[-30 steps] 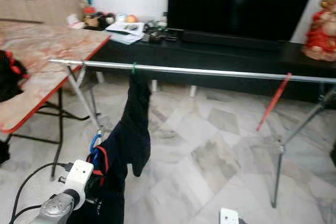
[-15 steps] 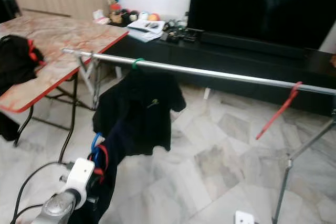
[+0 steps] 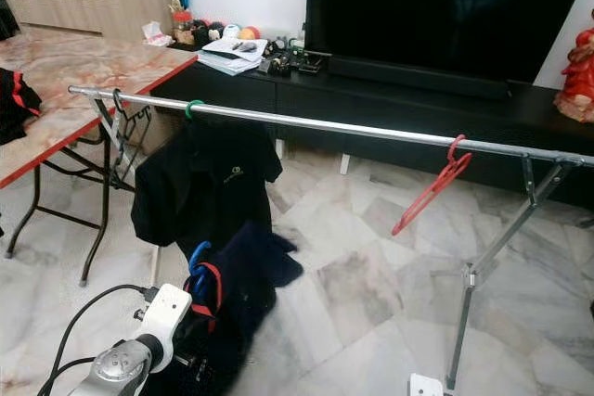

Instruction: Hang hanger

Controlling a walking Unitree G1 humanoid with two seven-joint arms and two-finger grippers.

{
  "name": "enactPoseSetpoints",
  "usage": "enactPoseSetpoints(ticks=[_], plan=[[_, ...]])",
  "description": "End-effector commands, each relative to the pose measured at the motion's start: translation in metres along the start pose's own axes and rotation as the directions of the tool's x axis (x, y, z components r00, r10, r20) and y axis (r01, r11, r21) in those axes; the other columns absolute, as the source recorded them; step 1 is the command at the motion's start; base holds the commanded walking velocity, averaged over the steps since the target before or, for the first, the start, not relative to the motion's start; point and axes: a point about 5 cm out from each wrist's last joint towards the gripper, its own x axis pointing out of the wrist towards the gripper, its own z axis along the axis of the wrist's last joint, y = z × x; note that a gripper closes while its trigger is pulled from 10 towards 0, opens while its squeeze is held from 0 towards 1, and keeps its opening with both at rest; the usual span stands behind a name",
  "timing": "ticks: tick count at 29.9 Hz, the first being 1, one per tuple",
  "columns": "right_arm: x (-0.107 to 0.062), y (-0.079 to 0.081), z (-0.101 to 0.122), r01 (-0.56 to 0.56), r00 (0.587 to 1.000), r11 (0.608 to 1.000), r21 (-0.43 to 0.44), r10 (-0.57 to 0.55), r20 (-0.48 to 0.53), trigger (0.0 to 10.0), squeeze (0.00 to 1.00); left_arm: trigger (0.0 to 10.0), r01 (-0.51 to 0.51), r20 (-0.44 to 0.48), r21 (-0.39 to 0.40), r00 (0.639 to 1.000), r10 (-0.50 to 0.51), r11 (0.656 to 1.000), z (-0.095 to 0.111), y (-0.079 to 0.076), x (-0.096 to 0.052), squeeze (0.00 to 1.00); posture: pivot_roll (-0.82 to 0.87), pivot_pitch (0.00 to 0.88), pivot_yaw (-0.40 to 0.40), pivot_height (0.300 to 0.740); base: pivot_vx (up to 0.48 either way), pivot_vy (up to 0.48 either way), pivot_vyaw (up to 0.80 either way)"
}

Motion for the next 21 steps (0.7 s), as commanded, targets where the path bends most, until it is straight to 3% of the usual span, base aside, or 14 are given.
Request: enactPoseSetpoints(ticks=[1, 18, 21], plan=[[0.0003, 0.0013, 0.0018, -0.003, 1.0, 1.0, -0.009, 0.003, 0.005, 10.0, 0.0, 10.0, -0.021, 0.035, 0.019, 0.999, 0.02, 1.0, 0.0083, 0.007, -0.0007, 0.0, 0.05, 0.0, -0.006, 0.74, 0.0, 0.0, 0.0], [0.0003, 0.0013, 0.0018, -0.003, 1.0, 1.0, -0.009, 0.003, 0.005, 10.0, 0.0, 10.0, -0.021, 0.035, 0.019, 0.999, 0.02, 1.0, 0.0083, 0.007, -0.0007, 0.0, 0.05, 0.0, -0.006, 0.74, 0.0, 0.0, 0.0], [-0.0002, -0.0019, 0.0014, 0.005, 1.0, 1.0, -0.005, -0.005, 0.011, 10.0, 0.0, 10.0, -0.037, 0.056, 0.076, 0.998, 0.033, 0.996, 0.0137, 0.0089, -0.0002, 0.0, 0.05, 0.0, -0.009, 0.74, 0.0, -0.303, 0.0]])
